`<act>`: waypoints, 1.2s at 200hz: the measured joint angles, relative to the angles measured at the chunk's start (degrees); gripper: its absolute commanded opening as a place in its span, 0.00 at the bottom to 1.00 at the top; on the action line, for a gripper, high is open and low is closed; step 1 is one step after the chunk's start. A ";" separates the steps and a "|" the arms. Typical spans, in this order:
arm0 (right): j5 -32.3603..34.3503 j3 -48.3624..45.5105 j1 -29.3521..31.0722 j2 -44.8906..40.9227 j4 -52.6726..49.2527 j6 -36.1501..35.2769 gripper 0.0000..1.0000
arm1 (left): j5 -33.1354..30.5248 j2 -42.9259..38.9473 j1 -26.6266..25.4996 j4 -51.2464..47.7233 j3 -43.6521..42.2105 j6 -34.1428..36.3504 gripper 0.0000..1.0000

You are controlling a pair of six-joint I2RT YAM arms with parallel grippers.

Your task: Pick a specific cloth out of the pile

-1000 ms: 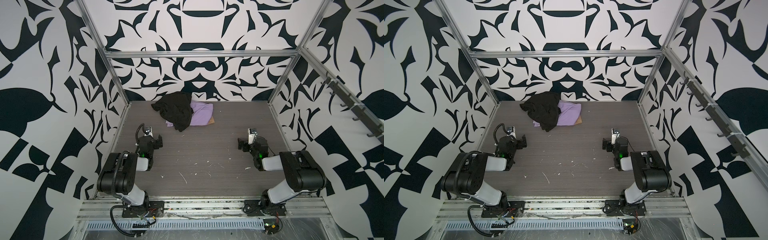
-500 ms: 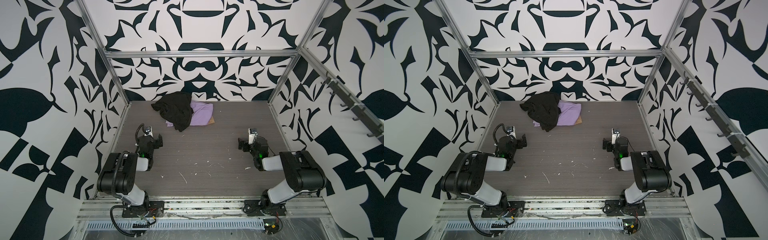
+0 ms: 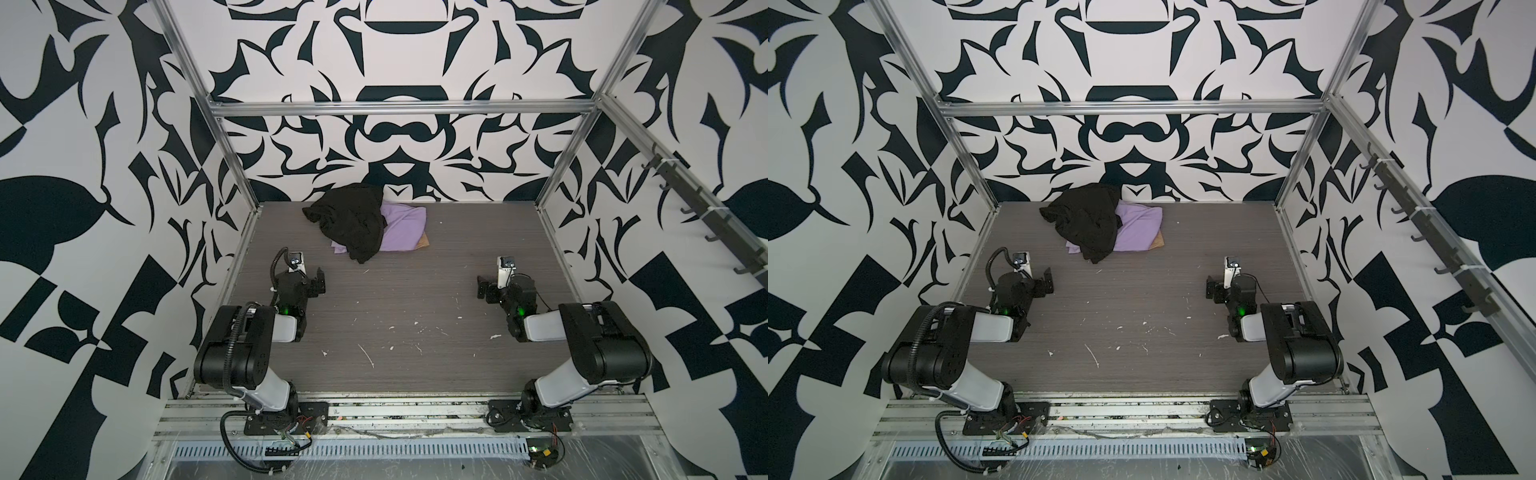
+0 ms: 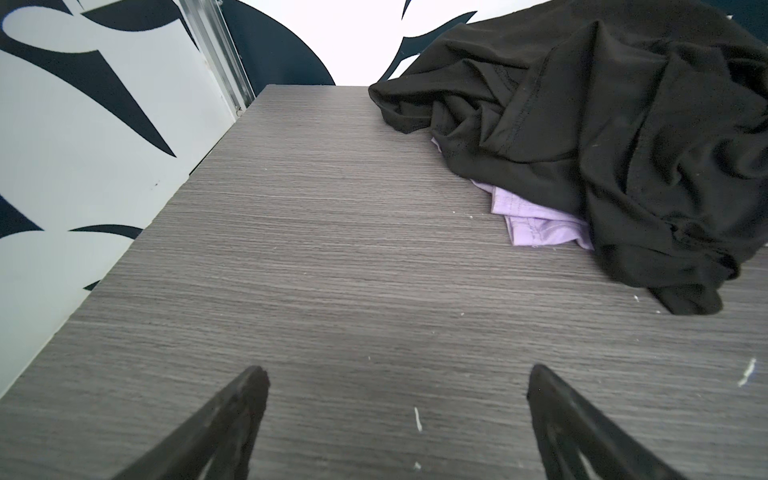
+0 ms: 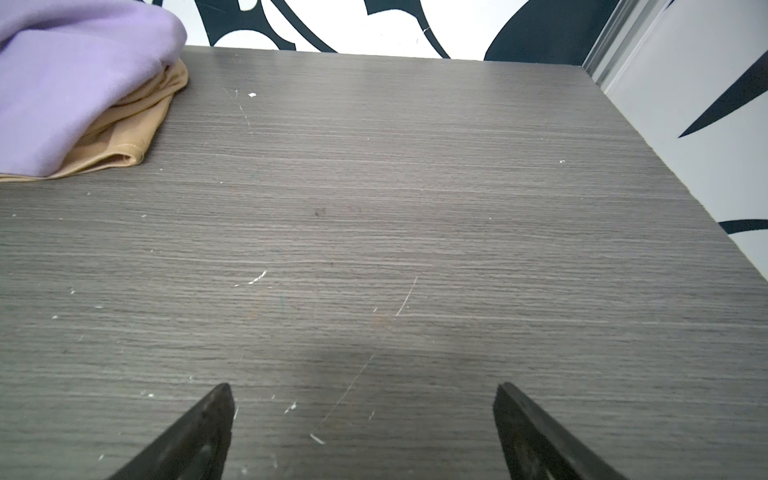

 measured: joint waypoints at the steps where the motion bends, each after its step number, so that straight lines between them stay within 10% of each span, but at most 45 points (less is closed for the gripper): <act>1: 0.02 0.00 0.00 0.00 0.00 0.00 0.99 | 0.00 0.00 0.00 0.00 0.00 0.00 1.00; 171: 1.64 2.62 0.83 -5.73 -8.02 0.28 1.00 | -2.93 -3.54 -2.62 -0.87 -0.66 0.76 1.00; 240: 1.90 9.84 0.96 -14.34 -22.91 3.87 0.99 | -10.45 -13.79 -3.56 -23.45 10.84 -3.52 1.00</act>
